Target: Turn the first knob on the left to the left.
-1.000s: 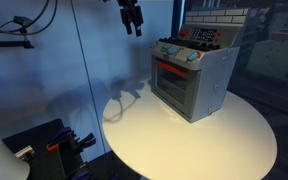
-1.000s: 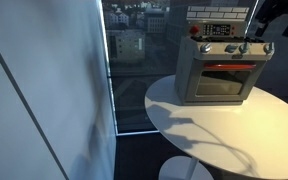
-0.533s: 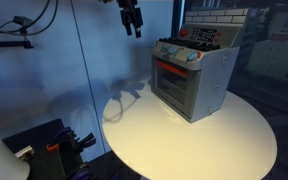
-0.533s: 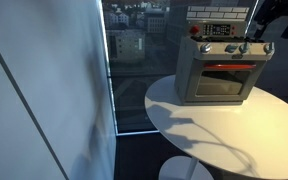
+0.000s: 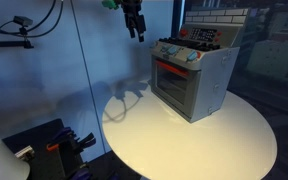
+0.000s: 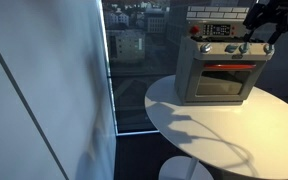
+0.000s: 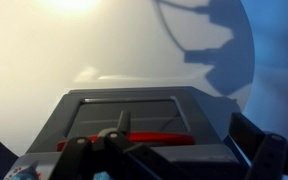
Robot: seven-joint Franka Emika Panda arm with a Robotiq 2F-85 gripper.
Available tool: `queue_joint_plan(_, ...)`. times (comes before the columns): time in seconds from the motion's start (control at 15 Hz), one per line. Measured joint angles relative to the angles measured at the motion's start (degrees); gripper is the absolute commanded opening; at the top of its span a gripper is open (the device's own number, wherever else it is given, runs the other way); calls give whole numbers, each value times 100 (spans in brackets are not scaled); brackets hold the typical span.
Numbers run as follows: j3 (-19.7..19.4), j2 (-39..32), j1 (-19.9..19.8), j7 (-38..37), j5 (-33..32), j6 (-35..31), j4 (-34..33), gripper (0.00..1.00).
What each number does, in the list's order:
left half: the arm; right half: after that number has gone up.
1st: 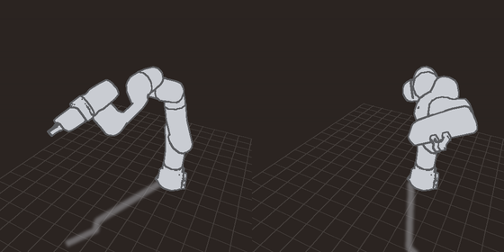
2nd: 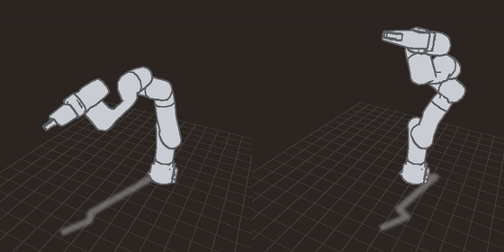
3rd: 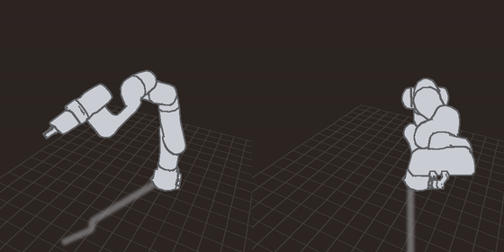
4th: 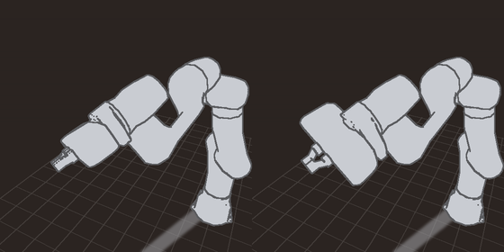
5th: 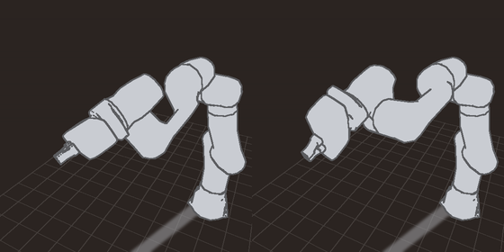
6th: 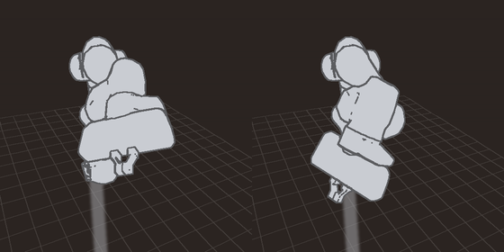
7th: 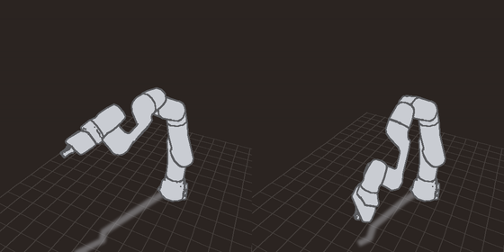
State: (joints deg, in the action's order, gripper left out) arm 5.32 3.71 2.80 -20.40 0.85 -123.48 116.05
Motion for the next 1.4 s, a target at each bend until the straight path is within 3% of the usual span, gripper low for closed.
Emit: queue_joint_plan(1.4,25,-848,333,-157,430,-2405,-5,100)
